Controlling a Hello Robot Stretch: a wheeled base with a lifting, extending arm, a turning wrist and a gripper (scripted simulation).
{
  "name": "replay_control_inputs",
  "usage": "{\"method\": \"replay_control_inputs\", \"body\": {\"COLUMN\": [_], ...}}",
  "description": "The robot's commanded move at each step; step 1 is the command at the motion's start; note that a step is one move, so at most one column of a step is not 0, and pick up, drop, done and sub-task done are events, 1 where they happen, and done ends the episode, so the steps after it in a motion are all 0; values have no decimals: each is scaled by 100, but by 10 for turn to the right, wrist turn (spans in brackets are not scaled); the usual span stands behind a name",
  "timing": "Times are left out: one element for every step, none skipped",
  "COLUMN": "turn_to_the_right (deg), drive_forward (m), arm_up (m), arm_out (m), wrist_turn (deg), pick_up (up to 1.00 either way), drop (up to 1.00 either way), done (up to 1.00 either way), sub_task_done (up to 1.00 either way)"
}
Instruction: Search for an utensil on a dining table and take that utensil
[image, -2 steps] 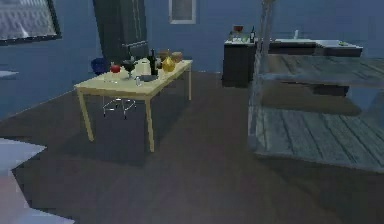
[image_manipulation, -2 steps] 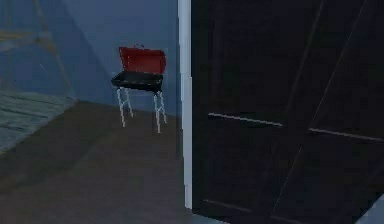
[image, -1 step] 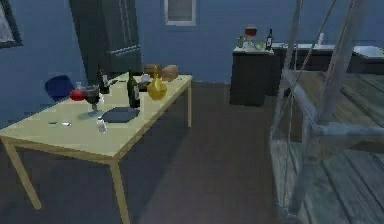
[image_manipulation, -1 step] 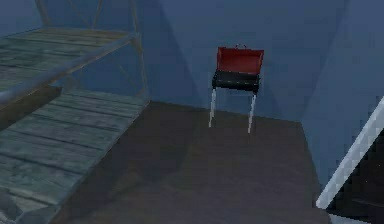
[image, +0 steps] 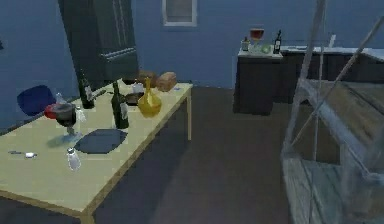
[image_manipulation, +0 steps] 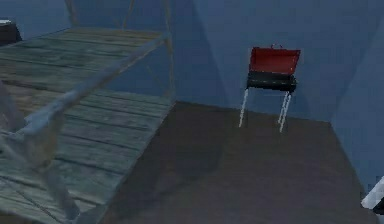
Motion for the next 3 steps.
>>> {"method": "replay_control_inputs", "body": {"turn_to_the_right": [60,0,150], "drive_forward": [0,100,0], "arm_up": [0,0,0], "arm_out": [0,0,0], "wrist_turn": [0,0,0], "pick_up": [0,0,0], "drop": [0,0,0], "done": [0,0,0], "sub_task_done": [0,0,0]}}
